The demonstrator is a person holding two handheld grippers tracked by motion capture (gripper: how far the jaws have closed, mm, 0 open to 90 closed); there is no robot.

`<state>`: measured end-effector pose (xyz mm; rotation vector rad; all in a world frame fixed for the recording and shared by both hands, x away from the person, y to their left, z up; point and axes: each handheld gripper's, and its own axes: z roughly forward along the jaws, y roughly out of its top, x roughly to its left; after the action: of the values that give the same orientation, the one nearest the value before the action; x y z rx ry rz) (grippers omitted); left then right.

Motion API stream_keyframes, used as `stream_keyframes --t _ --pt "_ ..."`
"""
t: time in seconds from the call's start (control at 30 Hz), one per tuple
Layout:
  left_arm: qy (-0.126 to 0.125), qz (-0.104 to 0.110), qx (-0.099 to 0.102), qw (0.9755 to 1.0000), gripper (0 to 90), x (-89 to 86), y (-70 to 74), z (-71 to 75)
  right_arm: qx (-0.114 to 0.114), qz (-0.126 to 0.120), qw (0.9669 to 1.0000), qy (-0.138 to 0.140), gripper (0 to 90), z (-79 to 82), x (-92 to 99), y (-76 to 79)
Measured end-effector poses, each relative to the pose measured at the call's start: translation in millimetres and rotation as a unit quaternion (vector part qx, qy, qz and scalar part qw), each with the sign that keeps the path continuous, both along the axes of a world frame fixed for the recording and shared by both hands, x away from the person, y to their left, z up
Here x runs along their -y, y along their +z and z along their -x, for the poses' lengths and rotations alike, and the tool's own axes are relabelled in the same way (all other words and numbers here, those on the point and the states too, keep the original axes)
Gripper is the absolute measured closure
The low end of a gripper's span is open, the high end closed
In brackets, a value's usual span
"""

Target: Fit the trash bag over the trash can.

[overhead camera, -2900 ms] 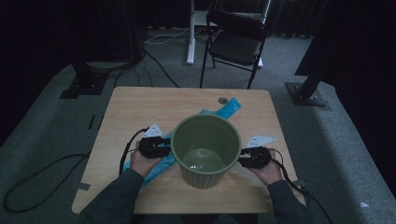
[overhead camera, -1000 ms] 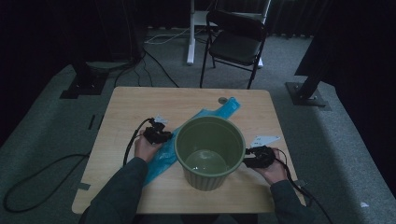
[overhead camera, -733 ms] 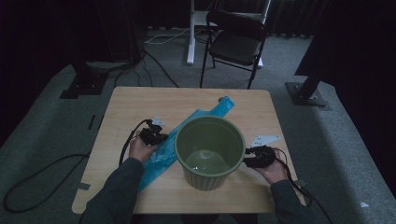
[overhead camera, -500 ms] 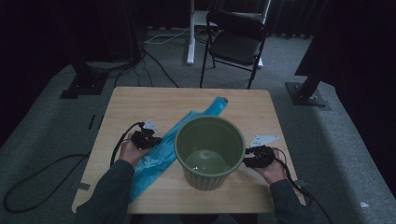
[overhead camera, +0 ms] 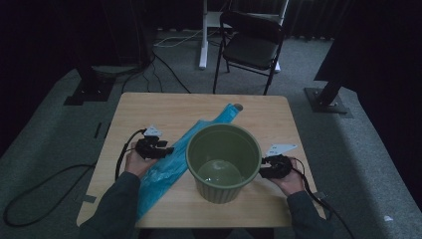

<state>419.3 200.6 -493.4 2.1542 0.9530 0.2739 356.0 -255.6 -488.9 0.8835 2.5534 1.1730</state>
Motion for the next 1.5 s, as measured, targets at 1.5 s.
stream_keyframes --t 1.5 --pt "0.011 -0.048 -0.005 0.9988 53.8 22.0 -38.9 -14.9 -0.002 -0.006 0.9997 0.024 64.3 2.5 -6.7 1.9"
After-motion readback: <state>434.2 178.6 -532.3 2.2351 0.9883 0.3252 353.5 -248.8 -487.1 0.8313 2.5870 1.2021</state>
